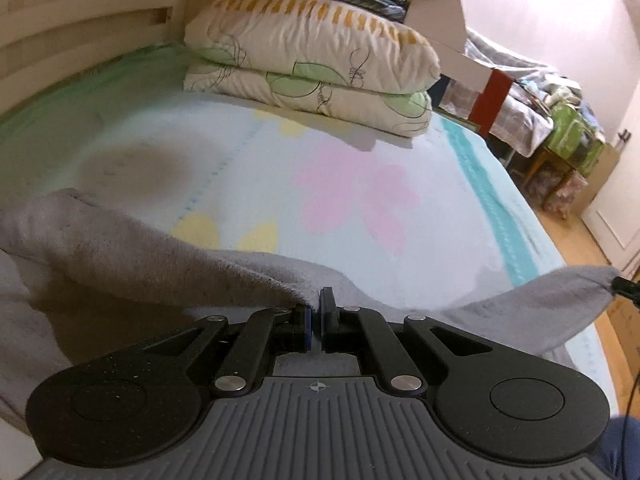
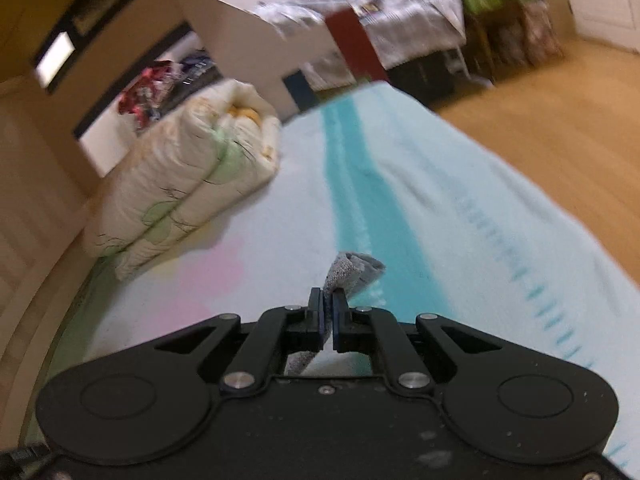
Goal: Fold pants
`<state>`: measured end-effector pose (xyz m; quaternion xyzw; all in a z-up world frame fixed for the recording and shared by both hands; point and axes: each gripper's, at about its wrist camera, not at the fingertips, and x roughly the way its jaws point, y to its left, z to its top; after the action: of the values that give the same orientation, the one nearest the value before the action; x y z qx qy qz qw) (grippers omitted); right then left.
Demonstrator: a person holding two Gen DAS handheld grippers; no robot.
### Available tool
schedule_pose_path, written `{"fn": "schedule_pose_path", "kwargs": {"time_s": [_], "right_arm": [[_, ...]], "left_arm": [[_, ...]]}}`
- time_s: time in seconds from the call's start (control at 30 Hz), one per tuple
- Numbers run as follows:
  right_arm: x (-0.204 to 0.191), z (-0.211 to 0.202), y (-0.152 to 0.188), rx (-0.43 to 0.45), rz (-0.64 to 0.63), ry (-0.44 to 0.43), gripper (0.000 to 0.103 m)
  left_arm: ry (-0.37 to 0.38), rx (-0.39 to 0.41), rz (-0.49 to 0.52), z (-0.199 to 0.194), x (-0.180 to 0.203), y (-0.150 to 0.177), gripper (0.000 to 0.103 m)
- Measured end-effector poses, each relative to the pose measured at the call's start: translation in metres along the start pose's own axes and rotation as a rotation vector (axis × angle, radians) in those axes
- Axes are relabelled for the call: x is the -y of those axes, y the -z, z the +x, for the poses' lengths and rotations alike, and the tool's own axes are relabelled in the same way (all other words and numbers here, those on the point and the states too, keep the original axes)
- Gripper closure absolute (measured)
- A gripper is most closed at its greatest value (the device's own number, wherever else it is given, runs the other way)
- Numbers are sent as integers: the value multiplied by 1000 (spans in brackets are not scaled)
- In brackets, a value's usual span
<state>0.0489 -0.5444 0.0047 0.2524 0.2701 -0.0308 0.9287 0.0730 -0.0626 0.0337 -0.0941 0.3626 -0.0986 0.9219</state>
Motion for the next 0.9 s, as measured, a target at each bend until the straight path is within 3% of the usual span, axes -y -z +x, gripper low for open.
{"fn": "schedule_pose_path", "kwargs": {"time_s": [0.07, 0.2, 0.27, 0.53, 0.6, 0.67, 0.73, 0.83, 0.87, 0.9], "right_arm": [[9, -4, 13, -56, -5, 24, 97], [49, 21, 62, -251, 47, 166, 97], [66, 35, 82, -317, 92, 210, 97], [51, 16, 69, -249, 3, 177, 97], [52, 18, 74, -283, -10, 202, 97], [61, 33, 84, -373, 5, 243, 96], [64, 34, 85, -377, 31, 248, 95], [54, 25, 69, -339, 18, 257, 80], [49, 22, 65, -328, -3, 258, 68], [41, 21, 59, -314, -31, 268, 62]], "left_arm": [[5, -84, -11, 8, -5, 18, 99], [-13, -344, -100, 55, -20, 68, 99], [-29, -402, -141, 71, -23, 84, 99], [-29, -347, -123, 70, -14, 82, 99], [-49, -392, -151, 80, -17, 93, 97], [-39, -372, -160, 78, -20, 97, 97], [-31, -382, -152, 73, -20, 94, 95], [-5, -392, -163, 58, -30, 88, 92], [6, -394, -144, 53, -30, 86, 92], [11, -396, -124, 52, -32, 83, 92]]}}
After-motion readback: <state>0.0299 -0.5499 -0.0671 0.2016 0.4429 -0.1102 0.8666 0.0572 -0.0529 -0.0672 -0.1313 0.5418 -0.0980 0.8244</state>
